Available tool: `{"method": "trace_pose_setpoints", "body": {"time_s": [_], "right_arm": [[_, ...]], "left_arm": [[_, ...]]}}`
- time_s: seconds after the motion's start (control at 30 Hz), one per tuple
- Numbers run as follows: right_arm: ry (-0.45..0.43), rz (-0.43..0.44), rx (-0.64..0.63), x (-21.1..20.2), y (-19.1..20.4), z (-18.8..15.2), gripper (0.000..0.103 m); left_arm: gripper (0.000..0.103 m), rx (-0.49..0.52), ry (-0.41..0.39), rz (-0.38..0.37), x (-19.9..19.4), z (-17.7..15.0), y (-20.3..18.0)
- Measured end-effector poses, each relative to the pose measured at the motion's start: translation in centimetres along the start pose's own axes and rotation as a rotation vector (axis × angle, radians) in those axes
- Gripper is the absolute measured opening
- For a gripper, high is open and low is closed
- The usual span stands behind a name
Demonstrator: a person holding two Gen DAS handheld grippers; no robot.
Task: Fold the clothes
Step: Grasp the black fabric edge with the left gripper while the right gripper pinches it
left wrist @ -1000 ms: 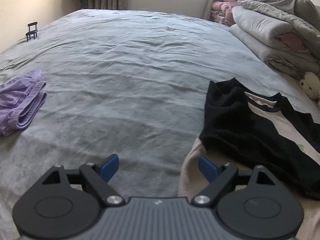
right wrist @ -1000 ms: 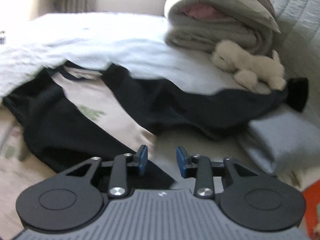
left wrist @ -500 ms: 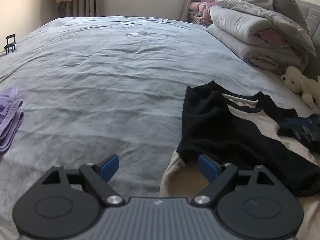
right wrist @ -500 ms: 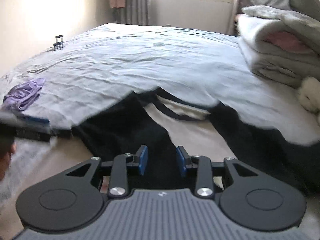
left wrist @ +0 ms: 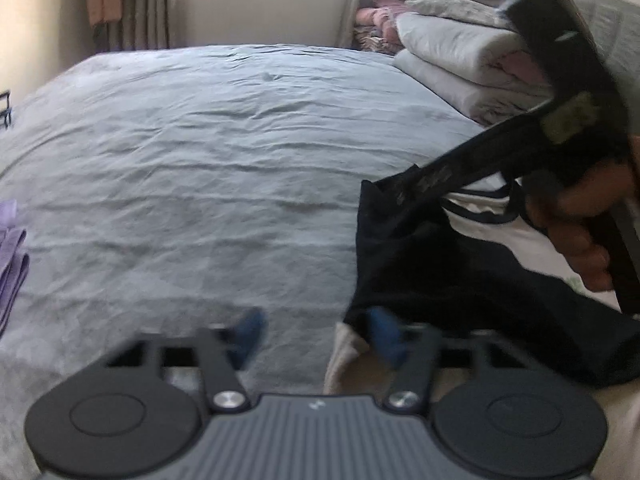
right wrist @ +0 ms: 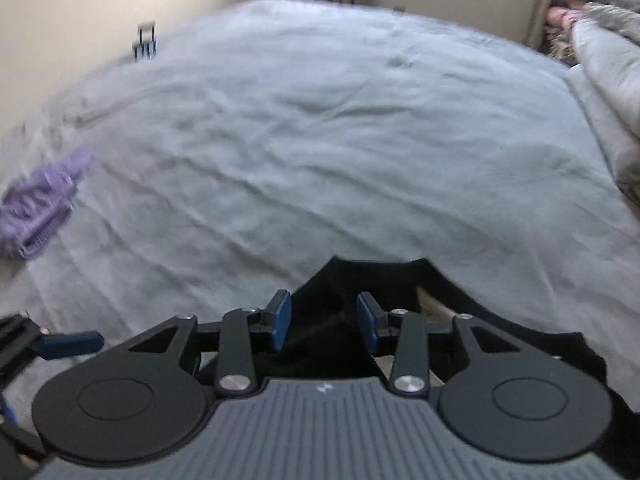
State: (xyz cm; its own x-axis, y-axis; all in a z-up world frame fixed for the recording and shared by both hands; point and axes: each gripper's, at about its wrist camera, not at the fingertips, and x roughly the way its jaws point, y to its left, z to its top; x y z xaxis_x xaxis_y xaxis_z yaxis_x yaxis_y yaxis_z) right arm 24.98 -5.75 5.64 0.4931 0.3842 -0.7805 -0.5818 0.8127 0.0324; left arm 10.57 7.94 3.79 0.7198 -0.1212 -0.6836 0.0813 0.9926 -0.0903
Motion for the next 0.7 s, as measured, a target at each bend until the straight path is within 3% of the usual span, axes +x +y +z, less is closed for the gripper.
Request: {"method": "trace_pose_setpoints", "body": {"time_s": [0.07, 0.17, 0.2, 0.27, 0.37, 0.43, 0.57, 0.63, 0.7], "right_arm": [[0.051, 0.015, -0.034, 1.0, 0.2, -0.2, 0.038], [0.067, 0.029, -0.06, 1.1, 0.3, -0.6, 0.021], [0.066, 0.035, -0.063, 1.1, 0.2, -0.7, 0.014], [0.036, 0.055, -0.041, 0.4, -0.2, -0.4, 0.013], [0.018, 0.057, -0.057, 0.0, -0.2, 0.0, 0.013], [0.007, 0.071, -0.043, -0.1, -0.6, -0.1, 0.015], [-0.027, 0.113, 0.008, -0.4, -1.8, -0.3, 0.047], [-0.036, 0.153, 0.026, -0.6, -2.5, -0.6, 0.047], [-0.012, 0.171, 0.01, -0.5, -2.5, -0.9, 0.047]], "left_arm": [[0.035, -0.004, 0.0, -0.025, 0.1, -0.1, -0.1], [0.024, 0.007, -0.002, -0.055, 0.0, -0.1, -0.3], [0.024, 0.004, -0.002, -0.062, 0.0, 0.0, -0.3], [0.025, -0.009, 0.003, -0.078, -0.1, 0.1, -0.1], [0.036, -0.056, 0.005, -0.098, -0.2, 0.5, 0.7], [0.036, -0.076, -0.005, -0.115, -0.3, 0.6, 1.0], [0.042, -0.117, -0.026, -0.15, -0.3, 0.9, 1.6], [0.049, -0.081, -0.035, -0.172, -0.1, 0.7, 0.8], [0.048, -0.056, -0.036, -0.172, 0.4, 0.5, 0.1]]}}
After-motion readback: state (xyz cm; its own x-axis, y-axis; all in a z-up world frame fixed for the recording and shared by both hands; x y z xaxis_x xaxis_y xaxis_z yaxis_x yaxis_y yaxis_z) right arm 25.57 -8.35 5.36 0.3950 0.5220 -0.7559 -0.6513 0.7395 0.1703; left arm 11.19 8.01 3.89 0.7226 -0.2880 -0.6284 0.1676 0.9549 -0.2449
